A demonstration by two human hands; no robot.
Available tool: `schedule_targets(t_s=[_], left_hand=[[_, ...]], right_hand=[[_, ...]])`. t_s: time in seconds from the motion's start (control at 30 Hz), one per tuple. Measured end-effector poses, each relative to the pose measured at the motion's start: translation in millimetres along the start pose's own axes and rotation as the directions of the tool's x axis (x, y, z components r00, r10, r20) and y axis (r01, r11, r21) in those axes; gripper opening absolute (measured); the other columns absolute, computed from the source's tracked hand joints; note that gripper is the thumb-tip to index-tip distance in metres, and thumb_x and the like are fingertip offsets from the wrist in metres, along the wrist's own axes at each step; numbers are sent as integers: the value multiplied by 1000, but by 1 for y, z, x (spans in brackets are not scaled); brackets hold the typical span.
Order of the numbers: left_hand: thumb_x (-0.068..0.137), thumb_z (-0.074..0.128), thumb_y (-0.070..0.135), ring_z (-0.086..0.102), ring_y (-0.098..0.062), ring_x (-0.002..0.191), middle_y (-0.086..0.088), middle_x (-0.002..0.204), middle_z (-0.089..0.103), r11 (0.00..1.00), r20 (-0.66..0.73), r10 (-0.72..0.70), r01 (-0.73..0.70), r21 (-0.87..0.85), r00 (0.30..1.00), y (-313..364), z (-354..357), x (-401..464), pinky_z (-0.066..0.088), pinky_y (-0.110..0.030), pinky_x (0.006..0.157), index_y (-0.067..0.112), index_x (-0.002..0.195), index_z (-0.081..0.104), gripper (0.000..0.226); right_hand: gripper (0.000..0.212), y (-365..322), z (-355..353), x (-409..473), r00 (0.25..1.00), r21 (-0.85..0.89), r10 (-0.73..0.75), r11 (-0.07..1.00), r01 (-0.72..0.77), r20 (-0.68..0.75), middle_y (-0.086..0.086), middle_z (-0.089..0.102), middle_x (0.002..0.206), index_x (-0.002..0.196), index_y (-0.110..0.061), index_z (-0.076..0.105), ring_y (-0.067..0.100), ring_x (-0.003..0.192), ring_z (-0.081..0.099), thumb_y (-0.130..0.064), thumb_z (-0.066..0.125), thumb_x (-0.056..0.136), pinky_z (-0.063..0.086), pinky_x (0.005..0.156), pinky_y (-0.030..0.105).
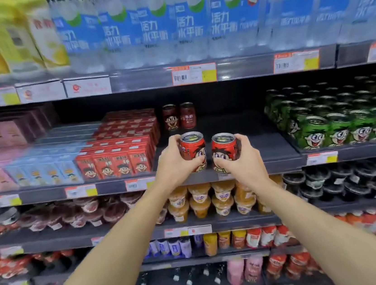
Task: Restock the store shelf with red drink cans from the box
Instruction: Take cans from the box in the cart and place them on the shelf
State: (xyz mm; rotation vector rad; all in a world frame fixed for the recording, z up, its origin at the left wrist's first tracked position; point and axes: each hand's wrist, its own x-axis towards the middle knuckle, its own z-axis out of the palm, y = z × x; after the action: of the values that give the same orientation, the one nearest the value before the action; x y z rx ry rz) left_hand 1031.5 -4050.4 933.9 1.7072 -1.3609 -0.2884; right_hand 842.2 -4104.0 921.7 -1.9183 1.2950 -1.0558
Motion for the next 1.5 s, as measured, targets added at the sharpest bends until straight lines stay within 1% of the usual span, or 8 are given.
schedule_targets(t_s=[0.2,0.4,0.77,0.9,1.2,1.27,1.37,1.5], left_hand=[[68,81,44,64,-7,100,12,111,62,997,114,47,-40,-70,992,-8,8,42,52,-29,90,29,128,42,74],[64,80,49,63,-11,103,7,117,64,994,195,69,-51,-94,978,-15,43,65,54,-37,92,32,129,40,78],[68,81,39,63,-14,102,3,115,64,997,199,11,4,-77,980,-10,73,82,53,-40,91,23,131,40,76],[65,81,37,63,-10,97,7,108,64,997,198,-14,28,-71,980,-10,79,78,54,-37,89,29,125,39,74],[72,80,36,63,-4,98,9,112,63,994,158,-52,66,-84,986,-7,88,61,50,-22,84,31,134,36,77],[70,81,43,60,-5,102,10,114,61,998,129,-50,55,-39,990,-5,90,58,50,-27,89,32,135,40,77],[69,80,51,53,-14,108,3,115,52,992,-39,-51,56,115,998,-4,98,49,48,-35,92,25,133,45,78],[70,83,45,53,-21,116,-1,125,49,992,-151,-115,121,36,982,1,111,36,48,-42,96,17,134,40,82]], right_hand=[[78,0,4,21,986,-33,123,991,-128,-115,-7,62,113,139,-26,41,18,111,61,-43,80,73,51,96,42],[76,13,5,24,961,-42,188,979,-201,-200,-4,65,117,137,-25,42,18,110,62,-39,82,73,51,94,42],[81,35,-2,60,976,-73,164,982,-176,-144,-1,64,123,142,-24,38,19,112,62,-40,81,75,52,94,42],[80,49,-2,68,987,-69,138,987,-144,-86,-2,62,122,139,-30,37,18,111,61,-42,81,73,52,93,41],[75,71,-2,72,997,-26,62,998,-63,-37,-4,58,122,132,-30,36,19,112,58,-43,80,72,52,90,44],[78,68,-3,75,998,-38,60,997,-61,-22,-2,58,123,133,-27,35,20,111,59,-42,81,72,52,91,45],[81,66,-1,76,998,-47,54,997,-55,-23,0,57,126,137,-23,34,22,114,57,-38,82,73,51,93,45],[83,66,0,73,997,-52,56,997,-59,-51,1,49,133,140,-23,34,23,118,55,-38,81,73,50,95,46]])
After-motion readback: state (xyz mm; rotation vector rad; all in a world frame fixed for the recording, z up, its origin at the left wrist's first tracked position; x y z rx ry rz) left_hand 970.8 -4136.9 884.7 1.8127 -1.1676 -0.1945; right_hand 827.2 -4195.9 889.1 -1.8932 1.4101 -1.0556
